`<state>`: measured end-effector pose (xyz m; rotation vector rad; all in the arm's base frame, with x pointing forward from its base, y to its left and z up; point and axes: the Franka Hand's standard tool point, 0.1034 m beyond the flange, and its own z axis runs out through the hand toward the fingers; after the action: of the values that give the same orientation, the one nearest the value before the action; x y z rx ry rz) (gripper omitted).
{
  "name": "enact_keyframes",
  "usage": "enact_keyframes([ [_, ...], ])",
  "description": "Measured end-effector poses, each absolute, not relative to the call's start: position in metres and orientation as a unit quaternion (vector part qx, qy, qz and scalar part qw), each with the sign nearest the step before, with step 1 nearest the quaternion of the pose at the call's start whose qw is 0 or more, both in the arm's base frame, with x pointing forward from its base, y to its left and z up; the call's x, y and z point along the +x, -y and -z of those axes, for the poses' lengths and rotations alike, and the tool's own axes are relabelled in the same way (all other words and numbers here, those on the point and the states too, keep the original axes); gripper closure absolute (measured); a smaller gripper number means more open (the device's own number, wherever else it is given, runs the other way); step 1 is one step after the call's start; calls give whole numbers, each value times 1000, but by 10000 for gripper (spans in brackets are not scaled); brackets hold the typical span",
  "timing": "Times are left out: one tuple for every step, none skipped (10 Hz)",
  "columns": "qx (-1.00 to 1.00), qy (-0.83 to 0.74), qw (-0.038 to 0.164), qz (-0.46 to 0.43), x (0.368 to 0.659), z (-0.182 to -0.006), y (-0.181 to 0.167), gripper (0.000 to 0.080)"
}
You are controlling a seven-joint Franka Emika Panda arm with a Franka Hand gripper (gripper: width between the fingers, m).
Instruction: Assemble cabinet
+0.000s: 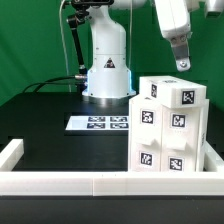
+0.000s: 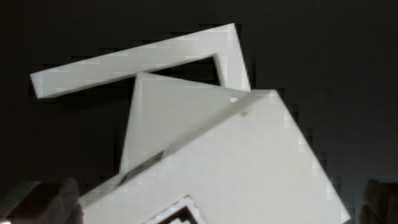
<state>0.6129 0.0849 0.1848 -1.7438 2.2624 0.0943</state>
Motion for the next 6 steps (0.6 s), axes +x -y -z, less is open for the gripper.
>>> enact_keyframes([
  [-665, -737, 117, -39, 609, -183, -86, 2],
  [-730, -675, 106, -34, 613, -185, -87, 2],
  [-768, -630, 104, -37, 616, -188, -90, 2],
  [-819, -564, 93, -34, 616, -188, -91, 2],
  [-858, -505, 84, -38, 615, -187, -93, 2],
  [-873, -479, 80, -47, 615, -185, -95, 2],
])
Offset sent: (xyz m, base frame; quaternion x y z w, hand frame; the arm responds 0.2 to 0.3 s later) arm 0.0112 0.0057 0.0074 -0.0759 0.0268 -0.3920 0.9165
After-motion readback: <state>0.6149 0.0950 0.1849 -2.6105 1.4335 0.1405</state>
